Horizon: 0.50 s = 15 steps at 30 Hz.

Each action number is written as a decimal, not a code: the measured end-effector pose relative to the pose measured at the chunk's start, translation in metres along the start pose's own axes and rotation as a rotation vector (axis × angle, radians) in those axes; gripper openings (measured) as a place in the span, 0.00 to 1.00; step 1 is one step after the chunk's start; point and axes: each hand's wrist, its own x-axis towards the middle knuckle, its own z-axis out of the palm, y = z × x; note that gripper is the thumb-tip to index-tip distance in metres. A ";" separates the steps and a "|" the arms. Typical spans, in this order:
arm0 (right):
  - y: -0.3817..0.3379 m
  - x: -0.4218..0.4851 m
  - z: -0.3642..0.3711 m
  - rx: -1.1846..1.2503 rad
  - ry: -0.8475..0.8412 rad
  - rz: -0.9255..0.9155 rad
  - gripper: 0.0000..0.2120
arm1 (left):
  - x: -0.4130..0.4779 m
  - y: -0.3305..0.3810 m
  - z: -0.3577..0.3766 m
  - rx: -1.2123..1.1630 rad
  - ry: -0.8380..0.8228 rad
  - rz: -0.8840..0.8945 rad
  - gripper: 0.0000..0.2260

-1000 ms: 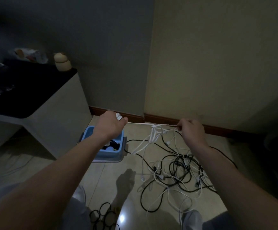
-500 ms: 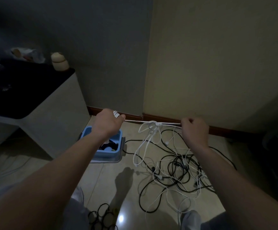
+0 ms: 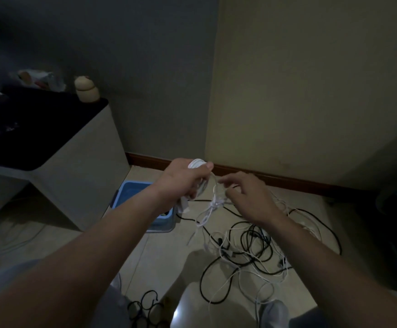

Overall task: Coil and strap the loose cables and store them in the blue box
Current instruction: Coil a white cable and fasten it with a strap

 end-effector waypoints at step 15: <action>-0.007 -0.002 0.008 0.309 -0.180 0.112 0.16 | 0.005 0.001 -0.007 0.022 0.203 -0.053 0.16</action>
